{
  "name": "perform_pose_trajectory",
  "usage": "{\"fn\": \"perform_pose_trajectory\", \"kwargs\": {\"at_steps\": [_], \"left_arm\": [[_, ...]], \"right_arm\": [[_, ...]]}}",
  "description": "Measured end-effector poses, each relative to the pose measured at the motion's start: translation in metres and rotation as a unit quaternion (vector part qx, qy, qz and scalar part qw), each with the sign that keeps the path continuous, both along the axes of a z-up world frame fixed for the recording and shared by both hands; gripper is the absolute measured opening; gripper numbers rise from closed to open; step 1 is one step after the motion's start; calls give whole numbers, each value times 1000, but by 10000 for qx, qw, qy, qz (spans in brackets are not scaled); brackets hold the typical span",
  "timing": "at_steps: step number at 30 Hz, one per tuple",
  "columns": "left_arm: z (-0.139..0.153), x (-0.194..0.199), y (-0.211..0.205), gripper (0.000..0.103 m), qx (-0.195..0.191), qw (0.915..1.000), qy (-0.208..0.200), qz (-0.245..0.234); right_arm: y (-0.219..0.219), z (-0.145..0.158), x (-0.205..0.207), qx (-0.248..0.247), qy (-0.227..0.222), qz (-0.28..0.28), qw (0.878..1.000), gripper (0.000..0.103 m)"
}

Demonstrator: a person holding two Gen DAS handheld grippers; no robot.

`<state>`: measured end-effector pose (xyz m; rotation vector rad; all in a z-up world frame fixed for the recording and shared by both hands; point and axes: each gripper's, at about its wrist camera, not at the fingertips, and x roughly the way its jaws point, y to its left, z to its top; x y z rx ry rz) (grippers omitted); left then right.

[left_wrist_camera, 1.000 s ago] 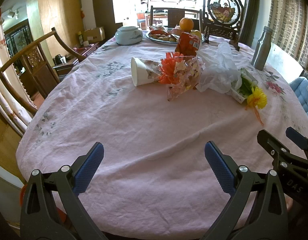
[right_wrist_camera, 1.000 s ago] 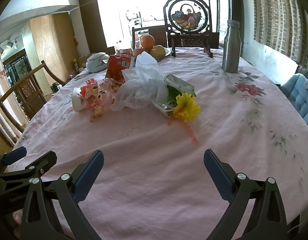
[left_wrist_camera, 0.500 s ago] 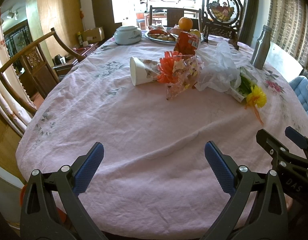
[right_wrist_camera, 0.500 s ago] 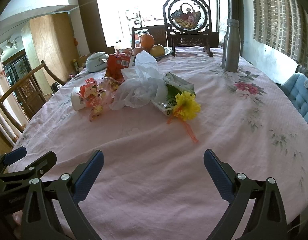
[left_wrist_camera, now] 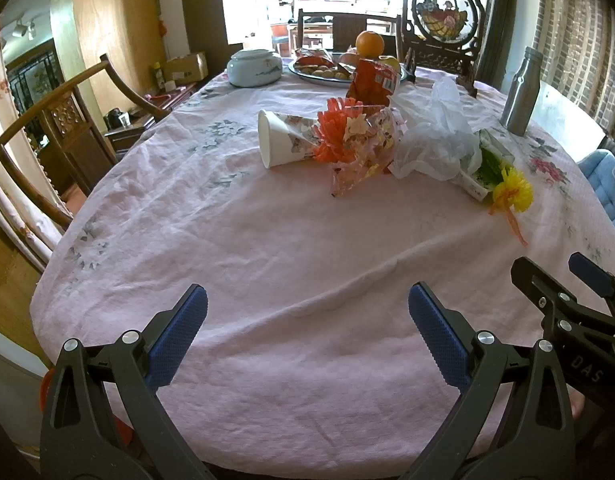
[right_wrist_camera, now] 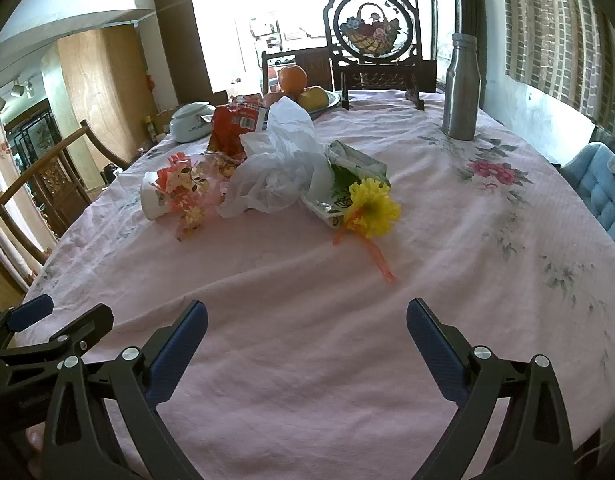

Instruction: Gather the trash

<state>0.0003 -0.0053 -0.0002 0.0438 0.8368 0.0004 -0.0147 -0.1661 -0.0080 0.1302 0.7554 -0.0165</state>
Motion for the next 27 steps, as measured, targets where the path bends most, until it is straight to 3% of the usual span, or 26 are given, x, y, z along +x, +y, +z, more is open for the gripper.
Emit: {"fn": "perform_pose_trajectory", "kwargs": {"at_steps": [14, 20, 27], "left_arm": [[-5, 6, 0, 97, -86, 9998, -19, -164], [2, 14, 12, 97, -312, 9981, -483, -220], [-11, 41, 43, 97, -452, 9988, -174, 24]], "right_arm": [[-9, -3, 4, -39, 38, -50, 10000, 98], [-51, -3, 14, -129, 46, -531, 9985, 98], [-79, -6, 54, -274, 344, -487, 9978, 98]]}}
